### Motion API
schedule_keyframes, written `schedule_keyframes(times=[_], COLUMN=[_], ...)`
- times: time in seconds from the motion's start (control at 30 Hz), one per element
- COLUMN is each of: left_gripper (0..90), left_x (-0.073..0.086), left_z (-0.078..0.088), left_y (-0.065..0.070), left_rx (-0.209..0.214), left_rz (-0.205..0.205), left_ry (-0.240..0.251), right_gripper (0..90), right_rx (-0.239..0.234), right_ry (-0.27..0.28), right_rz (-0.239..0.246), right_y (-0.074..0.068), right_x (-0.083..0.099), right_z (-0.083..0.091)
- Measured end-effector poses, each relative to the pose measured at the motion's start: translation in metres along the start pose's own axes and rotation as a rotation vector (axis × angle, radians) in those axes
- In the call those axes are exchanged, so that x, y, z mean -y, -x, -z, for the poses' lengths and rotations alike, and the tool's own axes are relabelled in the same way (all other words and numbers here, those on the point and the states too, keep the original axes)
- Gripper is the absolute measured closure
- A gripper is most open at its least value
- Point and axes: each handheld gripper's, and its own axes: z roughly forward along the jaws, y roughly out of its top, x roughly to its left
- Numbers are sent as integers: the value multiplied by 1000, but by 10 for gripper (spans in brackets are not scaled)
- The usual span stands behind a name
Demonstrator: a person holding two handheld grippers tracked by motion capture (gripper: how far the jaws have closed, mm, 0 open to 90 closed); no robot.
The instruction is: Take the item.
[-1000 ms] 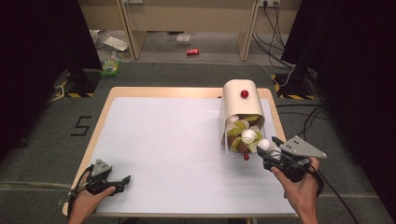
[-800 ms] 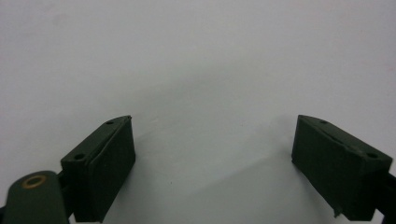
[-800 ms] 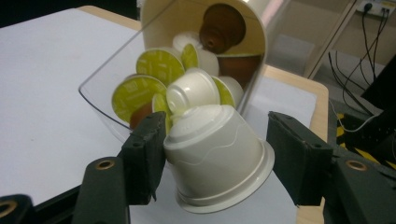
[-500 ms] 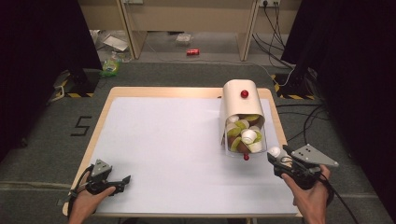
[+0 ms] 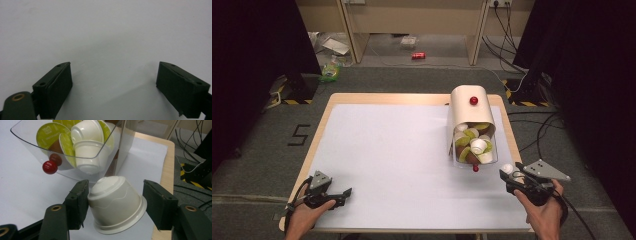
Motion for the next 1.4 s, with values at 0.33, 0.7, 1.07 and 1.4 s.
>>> schedule_keyframes(times=[0.33,0.7,1.07,1.4], left_gripper=[126,125,125,125], left_x=[0,0,0,0], left_z=[0,0,0,0], left_y=[0,0,0,0], left_rx=[1,1,1,1], left_rz=[1,1,1,1], left_ry=[0,-1,-2,-1], right_gripper=[398,397,397,397], right_rx=[-7,-23,-27,-34], right_ry=[-16,-73,-94,-131], right_rz=[3,-27,-30,-27], right_y=[1,10,11,11], right_x=[5,22,28,34], right_z=[-9,-27,-34,-44])
